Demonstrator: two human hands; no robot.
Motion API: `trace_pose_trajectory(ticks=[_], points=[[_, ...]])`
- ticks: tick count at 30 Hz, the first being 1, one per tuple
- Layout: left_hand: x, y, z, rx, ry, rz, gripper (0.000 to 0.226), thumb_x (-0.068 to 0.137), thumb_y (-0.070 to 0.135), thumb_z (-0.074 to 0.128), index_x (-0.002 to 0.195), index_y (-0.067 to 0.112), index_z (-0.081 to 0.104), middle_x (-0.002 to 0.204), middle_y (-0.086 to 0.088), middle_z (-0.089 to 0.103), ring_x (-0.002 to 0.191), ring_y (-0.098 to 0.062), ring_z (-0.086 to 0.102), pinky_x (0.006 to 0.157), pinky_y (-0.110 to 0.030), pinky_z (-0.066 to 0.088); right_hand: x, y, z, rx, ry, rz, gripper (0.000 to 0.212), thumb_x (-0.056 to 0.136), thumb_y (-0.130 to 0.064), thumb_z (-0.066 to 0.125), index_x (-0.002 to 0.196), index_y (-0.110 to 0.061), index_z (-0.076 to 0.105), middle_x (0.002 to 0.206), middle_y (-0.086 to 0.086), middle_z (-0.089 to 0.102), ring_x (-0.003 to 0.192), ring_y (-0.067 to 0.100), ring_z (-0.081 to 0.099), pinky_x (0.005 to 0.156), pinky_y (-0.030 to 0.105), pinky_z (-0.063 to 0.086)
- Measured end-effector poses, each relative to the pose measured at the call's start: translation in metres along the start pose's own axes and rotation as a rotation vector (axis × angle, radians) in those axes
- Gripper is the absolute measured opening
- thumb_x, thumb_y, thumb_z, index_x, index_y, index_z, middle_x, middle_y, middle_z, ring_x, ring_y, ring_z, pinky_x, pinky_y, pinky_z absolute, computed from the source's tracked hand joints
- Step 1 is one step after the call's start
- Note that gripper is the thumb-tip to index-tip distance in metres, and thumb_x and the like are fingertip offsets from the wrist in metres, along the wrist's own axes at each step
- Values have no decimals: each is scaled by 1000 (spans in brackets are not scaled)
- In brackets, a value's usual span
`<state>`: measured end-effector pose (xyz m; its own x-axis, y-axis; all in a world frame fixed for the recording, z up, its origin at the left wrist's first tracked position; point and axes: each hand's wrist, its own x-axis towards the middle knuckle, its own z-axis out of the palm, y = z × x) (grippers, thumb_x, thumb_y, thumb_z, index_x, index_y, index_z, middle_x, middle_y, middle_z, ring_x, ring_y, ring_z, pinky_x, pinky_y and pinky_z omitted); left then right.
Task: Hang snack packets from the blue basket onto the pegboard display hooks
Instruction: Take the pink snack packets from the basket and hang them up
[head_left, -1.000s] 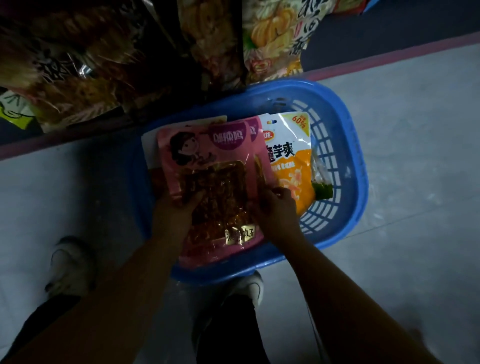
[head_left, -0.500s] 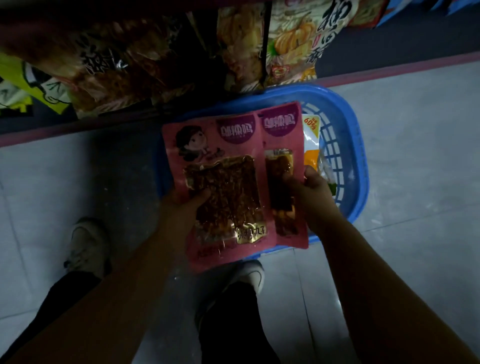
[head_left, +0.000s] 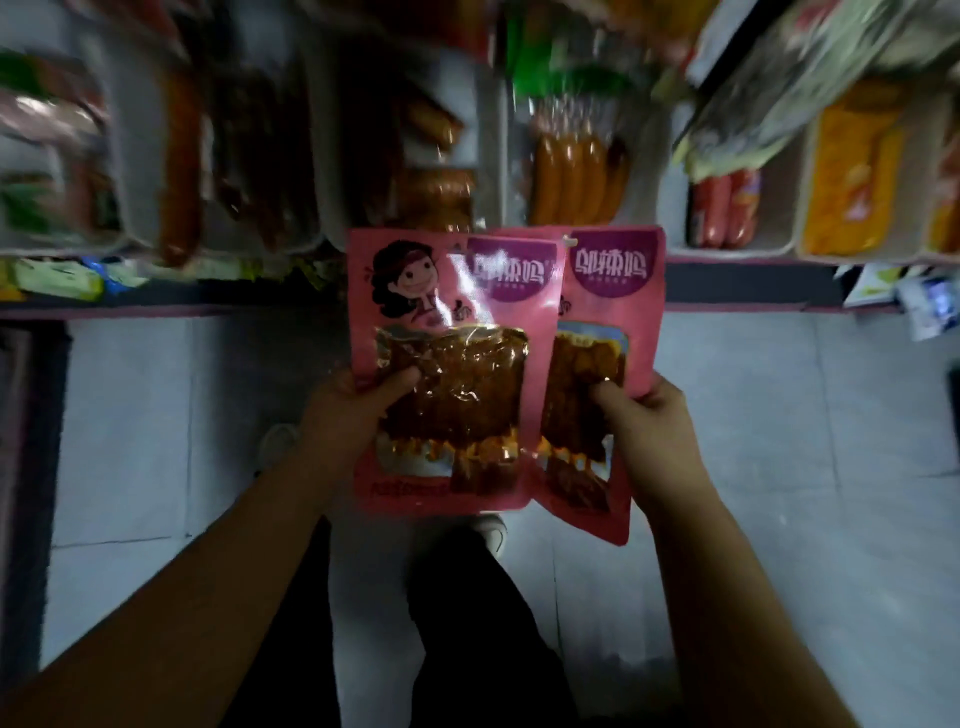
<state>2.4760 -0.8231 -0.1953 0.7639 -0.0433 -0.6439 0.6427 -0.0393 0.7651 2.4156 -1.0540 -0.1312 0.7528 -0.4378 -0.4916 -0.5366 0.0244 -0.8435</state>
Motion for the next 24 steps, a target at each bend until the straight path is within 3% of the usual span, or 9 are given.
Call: trace_pose_trajectory(ticks=[2, 6, 10, 13, 15, 18, 20, 22, 24], points=[[-29, 43, -23, -48, 22, 59, 13, 78, 18, 73, 88, 26, 71, 93, 2, 73, 86, -13, 69, 77, -31, 55, -26, -49, 13, 38, -21, -46, 10, 88, -2, 60, 82, 5, 65, 70, 7, 68, 62, 14, 65, 57, 24, 52], [-80, 129, -79, -73, 88, 250, 18, 75, 19, 74, 92, 25, 71, 81, 13, 73, 74, 0, 68, 65, -20, 57, -72, -145, 50, 68, -23, -248, 21, 85, -12, 69, 66, -19, 64, 53, -14, 65, 49, -4, 60, 48, 10, 45], [-107, 208, -137, -70, 131, 424, 15, 76, 15, 74, 80, 28, 69, 78, 14, 72, 75, -1, 67, 73, -33, 56, -103, -235, 87, 104, -34, -458, 20, 83, -13, 71, 64, -19, 68, 60, -15, 68, 56, -5, 61, 54, 13, 48], [-120, 262, -177, -100, 118, 568, 11, 72, 20, 75, 76, 28, 69, 70, 16, 72, 65, 3, 66, 57, -19, 53, -124, -292, 115, 99, -36, -595, 19, 79, -21, 75, 60, -24, 70, 58, -16, 65, 55, -3, 57, 54, 13, 47], [-128, 295, -202, -100, 87, 667, 14, 68, 24, 77, 79, 31, 72, 79, 14, 74, 73, 1, 68, 57, -12, 51, -135, -323, 135, 133, -50, -654, 9, 73, -27, 72, 64, -29, 73, 60, -16, 66, 56, -3, 58, 55, 13, 48], [-131, 340, -234, -118, 82, 773, 23, 65, 31, 76, 87, 31, 72, 87, 7, 74, 84, -9, 69, 68, -22, 55, -142, -362, 165, 157, -67, -750, 7, 72, -29, 70, 67, -31, 74, 60, -16, 66, 55, -4, 57, 54, 12, 45], [-129, 367, -251, -175, 77, 808, 27, 65, 31, 76, 91, 29, 72, 92, 2, 75, 89, -16, 70, 76, -33, 56, -144, -384, 185, 172, -62, -783, 7, 72, -30, 70, 70, -23, 72, 64, -10, 66, 57, 6, 57, 55, 18, 46], [-128, 393, -266, -208, 32, 869, 27, 66, 28, 77, 93, 29, 73, 95, 0, 75, 91, -17, 70, 77, -32, 56, -144, -401, 202, 219, -47, -775, 16, 70, -32, 72, 70, -18, 64, 57, 4, 55, 49, 16, 49, 47, 26, 41], [-128, 416, -279, -222, -7, 889, 34, 61, 36, 79, 94, 28, 74, 98, -1, 75, 94, -18, 70, 76, -31, 56, -141, -412, 218, 237, -23, -771, 22, 68, -33, 77, 68, -18, 60, 51, 4, 49, 41, 16, 44, 42, 26, 37]])
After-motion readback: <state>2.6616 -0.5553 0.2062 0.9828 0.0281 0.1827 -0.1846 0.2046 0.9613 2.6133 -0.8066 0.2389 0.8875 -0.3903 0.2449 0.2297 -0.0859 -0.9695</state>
